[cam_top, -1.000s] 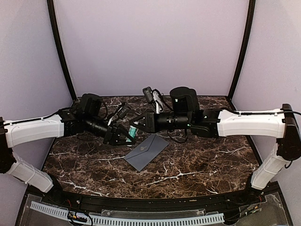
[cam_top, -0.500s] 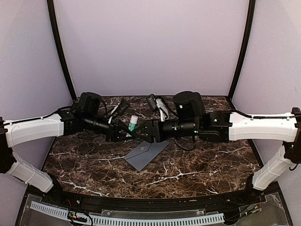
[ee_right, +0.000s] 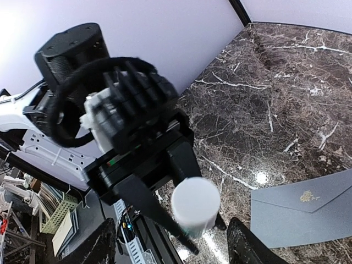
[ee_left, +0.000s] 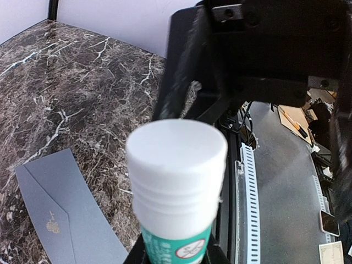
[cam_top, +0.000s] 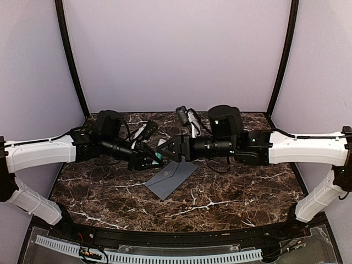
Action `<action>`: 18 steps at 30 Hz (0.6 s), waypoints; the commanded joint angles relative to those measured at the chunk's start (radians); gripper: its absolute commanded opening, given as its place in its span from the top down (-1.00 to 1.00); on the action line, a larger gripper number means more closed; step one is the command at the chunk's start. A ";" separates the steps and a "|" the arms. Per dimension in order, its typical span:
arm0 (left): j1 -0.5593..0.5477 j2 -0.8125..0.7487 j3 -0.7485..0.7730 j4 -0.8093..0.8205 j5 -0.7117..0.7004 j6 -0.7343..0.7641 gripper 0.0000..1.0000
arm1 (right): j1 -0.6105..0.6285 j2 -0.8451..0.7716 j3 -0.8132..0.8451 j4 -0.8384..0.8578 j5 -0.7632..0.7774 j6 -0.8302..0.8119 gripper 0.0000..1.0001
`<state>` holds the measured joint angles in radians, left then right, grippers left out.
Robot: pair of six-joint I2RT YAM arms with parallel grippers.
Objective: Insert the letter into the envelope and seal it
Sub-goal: Close the solid glue cap on the solid glue.
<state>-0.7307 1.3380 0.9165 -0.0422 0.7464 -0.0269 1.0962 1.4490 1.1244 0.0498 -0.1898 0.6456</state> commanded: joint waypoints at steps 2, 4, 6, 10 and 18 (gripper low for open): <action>-0.018 -0.020 0.006 0.023 0.007 0.012 1.00 | -0.001 0.081 0.067 0.006 -0.059 -0.030 -0.26; -0.019 -0.016 0.006 0.027 0.013 0.008 1.00 | -0.001 0.089 0.069 0.006 -0.064 -0.032 -0.20; -0.019 -0.014 0.006 0.032 0.015 0.002 1.00 | -0.001 0.089 0.065 0.016 -0.056 -0.030 -0.06; -0.019 -0.014 0.003 0.034 0.022 0.002 1.00 | -0.001 0.091 0.053 0.035 -0.018 -0.011 0.17; -0.020 -0.012 0.000 0.040 0.047 -0.007 1.00 | -0.001 0.108 0.046 0.073 0.016 0.000 0.30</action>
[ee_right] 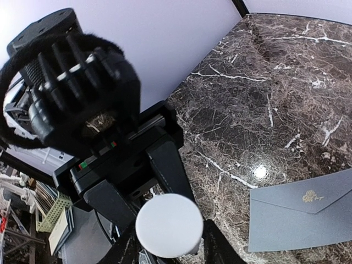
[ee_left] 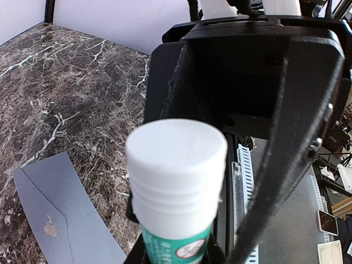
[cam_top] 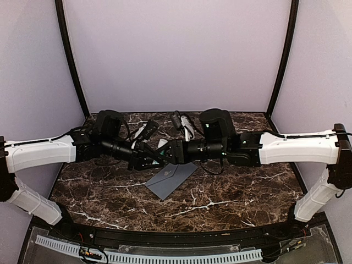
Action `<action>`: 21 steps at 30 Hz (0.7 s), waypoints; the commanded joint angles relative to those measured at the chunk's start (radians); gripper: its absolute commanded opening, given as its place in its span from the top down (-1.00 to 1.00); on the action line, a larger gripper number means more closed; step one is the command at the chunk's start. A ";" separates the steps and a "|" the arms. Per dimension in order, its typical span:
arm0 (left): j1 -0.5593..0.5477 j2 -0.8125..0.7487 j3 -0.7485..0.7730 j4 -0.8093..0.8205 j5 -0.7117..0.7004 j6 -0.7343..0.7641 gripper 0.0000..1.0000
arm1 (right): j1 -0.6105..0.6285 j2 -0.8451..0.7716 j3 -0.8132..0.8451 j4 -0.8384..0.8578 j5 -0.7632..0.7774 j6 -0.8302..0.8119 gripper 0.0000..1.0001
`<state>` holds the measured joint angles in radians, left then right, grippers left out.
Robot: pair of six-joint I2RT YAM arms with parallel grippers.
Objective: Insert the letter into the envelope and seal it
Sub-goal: Close the solid glue cap on the solid glue.
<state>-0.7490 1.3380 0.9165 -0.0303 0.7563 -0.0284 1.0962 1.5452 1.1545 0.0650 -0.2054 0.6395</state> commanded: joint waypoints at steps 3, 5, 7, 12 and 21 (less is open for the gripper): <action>-0.004 -0.014 -0.001 0.027 0.039 -0.007 1.00 | -0.001 0.009 0.015 0.064 0.048 0.004 0.51; -0.004 -0.014 -0.001 0.027 0.038 -0.009 1.00 | -0.001 0.006 0.009 0.077 0.056 0.001 0.67; -0.004 -0.014 0.001 0.027 0.035 -0.011 0.92 | -0.001 0.003 0.002 0.086 0.068 -0.002 0.75; -0.002 -0.026 0.011 0.000 -0.048 -0.030 0.09 | -0.003 -0.019 0.001 0.032 0.157 -0.059 0.82; 0.127 -0.136 -0.042 -0.021 -0.110 -0.093 -0.66 | -0.043 -0.048 -0.037 -0.117 0.588 -0.254 0.82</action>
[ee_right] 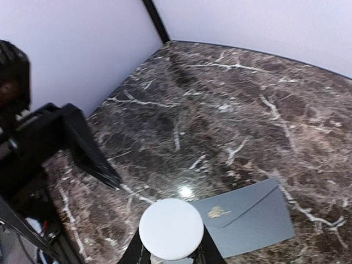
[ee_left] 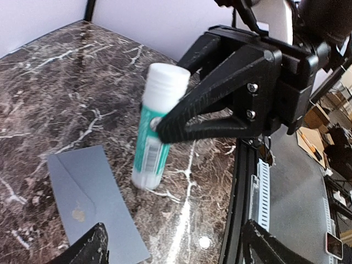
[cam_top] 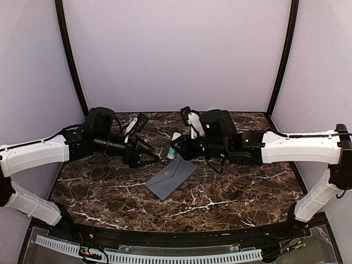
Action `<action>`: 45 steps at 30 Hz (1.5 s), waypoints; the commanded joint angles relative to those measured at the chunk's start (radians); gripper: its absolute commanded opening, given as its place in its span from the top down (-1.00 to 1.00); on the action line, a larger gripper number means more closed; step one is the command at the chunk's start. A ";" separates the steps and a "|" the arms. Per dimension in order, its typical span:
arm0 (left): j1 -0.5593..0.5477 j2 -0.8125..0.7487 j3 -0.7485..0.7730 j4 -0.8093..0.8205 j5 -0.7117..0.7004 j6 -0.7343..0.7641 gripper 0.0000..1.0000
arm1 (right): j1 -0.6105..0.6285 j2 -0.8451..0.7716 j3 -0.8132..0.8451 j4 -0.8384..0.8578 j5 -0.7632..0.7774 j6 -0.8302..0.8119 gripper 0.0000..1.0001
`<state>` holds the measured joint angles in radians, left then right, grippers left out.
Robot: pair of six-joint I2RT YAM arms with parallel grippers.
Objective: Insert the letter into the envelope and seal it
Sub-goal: Close the solid glue cap on the solid glue, then place the solid glue at the center of the board.
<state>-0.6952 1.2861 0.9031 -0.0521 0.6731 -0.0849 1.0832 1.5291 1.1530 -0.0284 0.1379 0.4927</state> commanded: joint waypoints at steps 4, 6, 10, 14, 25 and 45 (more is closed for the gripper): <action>0.148 -0.102 -0.023 -0.032 -0.117 -0.054 -0.69 | -0.082 -0.002 -0.106 0.058 0.340 -0.169 0.81; 0.190 -0.102 -0.025 -0.045 -0.178 -0.078 -0.69 | -0.114 0.023 -0.135 0.092 0.356 -0.180 0.81; 0.235 -0.123 -0.053 -0.039 -0.281 -0.119 -0.69 | -0.156 0.074 -0.184 0.166 0.410 -0.204 0.81; 0.250 -0.160 -0.076 -0.021 -0.363 -0.131 -0.69 | -0.174 0.127 -0.212 0.235 0.463 -0.234 0.79; 0.250 -0.157 -0.109 0.012 -0.345 -0.138 -0.69 | -0.186 0.227 -0.250 0.400 0.511 -0.270 0.78; 0.250 -0.129 -0.115 0.033 -0.253 -0.131 -0.69 | -0.192 0.332 -0.252 0.433 0.502 -0.230 0.74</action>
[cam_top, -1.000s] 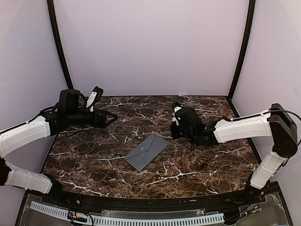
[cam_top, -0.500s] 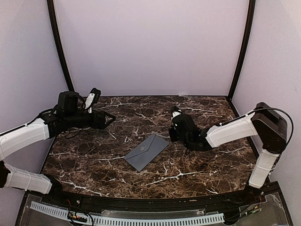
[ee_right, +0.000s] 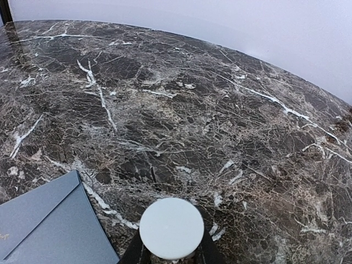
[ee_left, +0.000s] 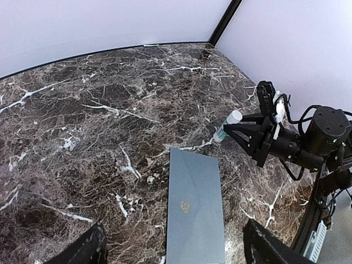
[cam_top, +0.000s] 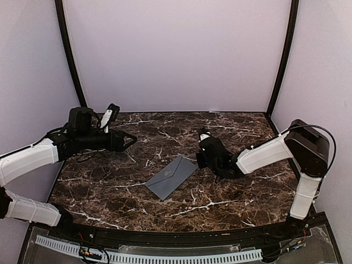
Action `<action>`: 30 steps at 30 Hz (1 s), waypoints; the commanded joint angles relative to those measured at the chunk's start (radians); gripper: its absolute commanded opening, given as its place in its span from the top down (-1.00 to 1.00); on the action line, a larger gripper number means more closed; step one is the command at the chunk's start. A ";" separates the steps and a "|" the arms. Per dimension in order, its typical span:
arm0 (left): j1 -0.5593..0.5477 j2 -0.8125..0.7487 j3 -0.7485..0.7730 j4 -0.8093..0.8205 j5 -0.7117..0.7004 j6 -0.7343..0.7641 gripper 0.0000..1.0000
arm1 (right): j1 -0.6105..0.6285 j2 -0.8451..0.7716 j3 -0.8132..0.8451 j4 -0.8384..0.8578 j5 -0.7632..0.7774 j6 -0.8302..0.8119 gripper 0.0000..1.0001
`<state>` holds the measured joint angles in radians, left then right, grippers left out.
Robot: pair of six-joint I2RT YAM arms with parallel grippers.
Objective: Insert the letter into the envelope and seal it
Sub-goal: Place the solid glue at the center of the board.
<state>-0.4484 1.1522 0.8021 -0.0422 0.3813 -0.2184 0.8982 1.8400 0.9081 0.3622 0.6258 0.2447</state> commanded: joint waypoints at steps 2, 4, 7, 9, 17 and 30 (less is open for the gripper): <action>0.004 0.011 -0.011 0.021 0.042 0.002 -0.69 | -0.008 0.030 -0.009 0.043 0.011 0.025 0.74; 0.004 0.016 -0.009 0.020 0.045 0.003 -0.69 | -0.007 0.035 -0.011 0.044 0.008 0.029 0.73; 0.004 0.017 -0.009 0.020 0.050 0.004 -0.69 | -0.008 0.040 -0.012 0.044 0.006 0.034 0.72; 0.004 0.018 -0.008 0.019 0.051 0.004 -0.69 | -0.007 0.042 -0.013 0.046 0.003 0.035 0.70; 0.004 0.022 -0.007 0.019 0.057 0.003 -0.69 | -0.007 0.041 -0.024 0.049 0.002 0.037 0.37; 0.004 0.021 -0.006 0.019 0.055 0.005 -0.69 | -0.008 0.007 -0.058 0.057 0.000 0.042 -0.31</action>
<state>-0.4484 1.1782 0.8021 -0.0383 0.4294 -0.2180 0.8978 1.8706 0.8677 0.3893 0.6209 0.2829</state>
